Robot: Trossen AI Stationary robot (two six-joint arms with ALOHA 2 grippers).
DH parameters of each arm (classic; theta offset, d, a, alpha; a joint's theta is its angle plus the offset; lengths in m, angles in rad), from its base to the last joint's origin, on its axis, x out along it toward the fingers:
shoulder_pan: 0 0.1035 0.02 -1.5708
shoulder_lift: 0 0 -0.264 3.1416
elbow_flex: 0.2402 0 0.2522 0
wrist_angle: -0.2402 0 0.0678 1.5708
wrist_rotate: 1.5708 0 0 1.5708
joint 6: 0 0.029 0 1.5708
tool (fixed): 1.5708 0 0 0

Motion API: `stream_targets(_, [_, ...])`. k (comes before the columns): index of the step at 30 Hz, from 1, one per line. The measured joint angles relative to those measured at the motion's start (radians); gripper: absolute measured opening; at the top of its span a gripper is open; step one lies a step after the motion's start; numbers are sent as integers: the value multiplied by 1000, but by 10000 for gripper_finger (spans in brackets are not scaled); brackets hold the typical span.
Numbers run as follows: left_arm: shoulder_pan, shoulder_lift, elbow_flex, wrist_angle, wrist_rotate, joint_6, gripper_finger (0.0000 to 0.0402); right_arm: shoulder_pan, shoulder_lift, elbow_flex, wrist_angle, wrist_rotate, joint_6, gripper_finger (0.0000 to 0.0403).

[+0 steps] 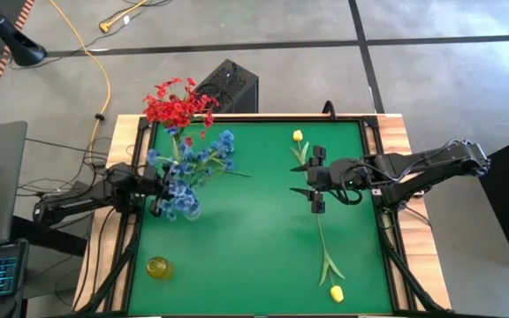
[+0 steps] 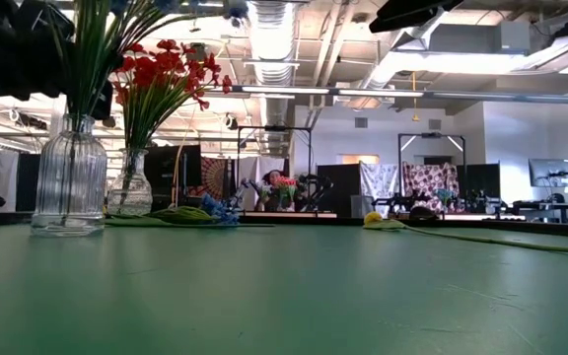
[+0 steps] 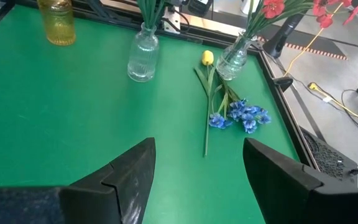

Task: Sort flowers into vase by color
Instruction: Put the bottom blue flowers into the bottom transparent vase

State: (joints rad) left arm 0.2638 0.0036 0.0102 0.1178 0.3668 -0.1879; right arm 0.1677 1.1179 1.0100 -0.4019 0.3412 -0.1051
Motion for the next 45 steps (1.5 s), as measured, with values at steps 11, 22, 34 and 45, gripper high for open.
stream_targets(11, [0, 5, -1, -36, -12, -2, 0, 0, 0, 0, 11, 0, -2, 270])
stream_targets(22, [0, 6, 44, -152, -20, 13, 0, 0, 32, 0, 186, -8, 103, 270])
stream_targets(34, [0, 6, 84, -234, -24, 35, 0, -55, 239, 17, 501, 75, 143, 270])
stream_targets(45, [0, 6, 85, -241, -19, 35, 0, -51, 430, 19, 744, -203, 209, 270])
